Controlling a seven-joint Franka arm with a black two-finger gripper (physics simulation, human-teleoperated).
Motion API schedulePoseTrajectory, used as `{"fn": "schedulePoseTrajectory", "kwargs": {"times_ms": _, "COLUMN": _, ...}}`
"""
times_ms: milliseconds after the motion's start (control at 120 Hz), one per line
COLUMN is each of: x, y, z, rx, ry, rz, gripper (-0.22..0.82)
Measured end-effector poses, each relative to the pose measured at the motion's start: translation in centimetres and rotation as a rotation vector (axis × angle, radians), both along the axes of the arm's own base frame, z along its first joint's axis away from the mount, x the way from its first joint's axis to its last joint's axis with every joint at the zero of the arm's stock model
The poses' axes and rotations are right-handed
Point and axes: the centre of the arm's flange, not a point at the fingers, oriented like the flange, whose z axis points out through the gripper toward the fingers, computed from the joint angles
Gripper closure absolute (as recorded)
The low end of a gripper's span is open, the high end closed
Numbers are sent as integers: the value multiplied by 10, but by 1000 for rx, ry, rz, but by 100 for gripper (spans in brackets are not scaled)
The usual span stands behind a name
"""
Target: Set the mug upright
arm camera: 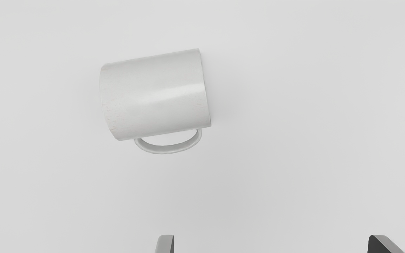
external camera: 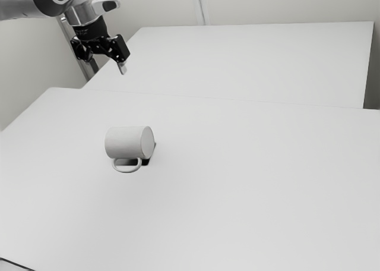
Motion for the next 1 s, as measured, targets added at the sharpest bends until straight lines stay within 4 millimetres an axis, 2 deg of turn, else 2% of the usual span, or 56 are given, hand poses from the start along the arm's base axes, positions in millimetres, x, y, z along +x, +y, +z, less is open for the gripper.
{"fn": "schedulePoseTrajectory", "kwargs": {"times_ms": 167, "x": -1, "y": 1, "z": -5, "rx": 0, "ry": 10, "rz": 3, "gripper": 0}}
{"fn": "schedulePoseTrajectory", "kwargs": {"times_ms": 367, "x": -11, "y": -2, "z": -10, "rx": -37, "ry": 17, "rz": 5, "gripper": 0}}
{"fn": "schedulePoseTrajectory", "kwargs": {"times_ms": 525, "x": -8, "y": -7, "z": -42, "rx": -129, "ry": 84, "rz": 16, "gripper": 0}}
{"fn": "schedulePoseTrajectory", "kwargs": {"times_ms": 625, "x": -1, "y": -7, "z": -57, "rx": -168, "ry": 106, "rz": 11, "gripper": 0}}
{"fn": "schedulePoseTrajectory", "kwargs": {"times_ms": 683, "x": 7, "y": -4, "z": -71, "rx": -199, "ry": 125, "rz": 5, "gripper": 0}}
{"fn": "schedulePoseTrajectory", "kwargs": {"times_ms": 750, "x": 15, "y": 15, "z": -86, "rx": -229, "ry": 131, "rz": 18, "gripper": 0}}
{"fn": "schedulePoseTrajectory", "kwargs": {"times_ms": 883, "x": 19, "y": 90, "z": -103, "rx": -281, "ry": 105, "rz": 89, "gripper": 0}}
{"fn": "schedulePoseTrajectory", "kwargs": {"times_ms": 1000, "x": 25, "y": 112, "z": -119, "rx": -325, "ry": 91, "rz": 70, "gripper": 0}}
